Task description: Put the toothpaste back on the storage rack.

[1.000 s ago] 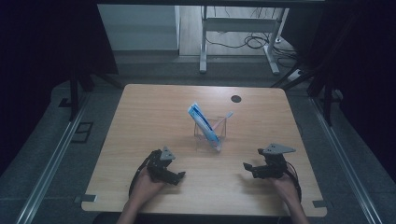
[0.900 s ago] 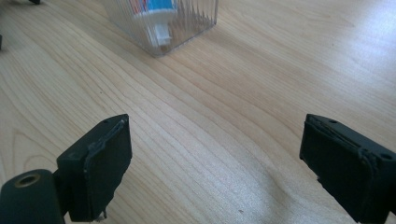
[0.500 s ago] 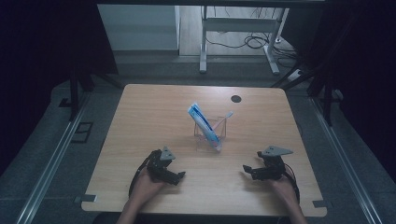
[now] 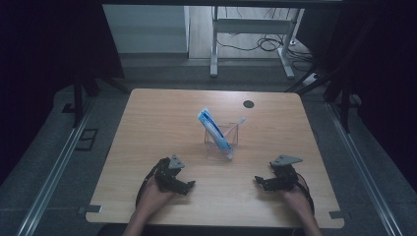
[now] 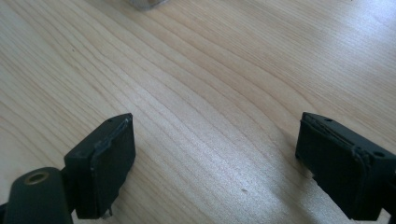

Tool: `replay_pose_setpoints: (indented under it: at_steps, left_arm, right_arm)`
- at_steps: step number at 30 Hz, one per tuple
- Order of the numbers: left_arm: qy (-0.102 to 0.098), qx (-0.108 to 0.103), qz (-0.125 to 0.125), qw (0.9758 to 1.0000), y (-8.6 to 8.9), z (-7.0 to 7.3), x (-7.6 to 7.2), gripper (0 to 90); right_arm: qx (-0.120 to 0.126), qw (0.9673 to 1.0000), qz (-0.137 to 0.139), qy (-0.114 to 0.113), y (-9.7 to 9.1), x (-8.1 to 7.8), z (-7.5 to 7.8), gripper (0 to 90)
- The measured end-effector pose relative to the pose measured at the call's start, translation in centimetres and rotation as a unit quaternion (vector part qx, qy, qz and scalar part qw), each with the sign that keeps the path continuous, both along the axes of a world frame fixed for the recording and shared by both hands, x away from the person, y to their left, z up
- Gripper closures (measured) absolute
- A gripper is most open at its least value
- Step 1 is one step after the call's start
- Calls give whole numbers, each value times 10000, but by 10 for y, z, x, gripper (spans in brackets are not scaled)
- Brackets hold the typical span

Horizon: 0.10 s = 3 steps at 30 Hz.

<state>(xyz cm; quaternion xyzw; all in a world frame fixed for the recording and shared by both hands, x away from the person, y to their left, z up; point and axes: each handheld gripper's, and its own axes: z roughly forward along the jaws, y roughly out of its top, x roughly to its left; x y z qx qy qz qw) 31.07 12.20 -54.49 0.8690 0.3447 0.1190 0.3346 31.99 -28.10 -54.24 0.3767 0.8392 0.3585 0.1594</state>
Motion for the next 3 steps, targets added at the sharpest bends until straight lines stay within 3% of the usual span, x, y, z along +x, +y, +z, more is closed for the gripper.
replay_pose_setpoints:
  at_steps: [3]
  left_arm:
    - [0, -1, -1, 10000, 0, 0, 0, 2]
  right_arm:
    - [5, 10000, -5, 1, 0, 0, 0, 115]
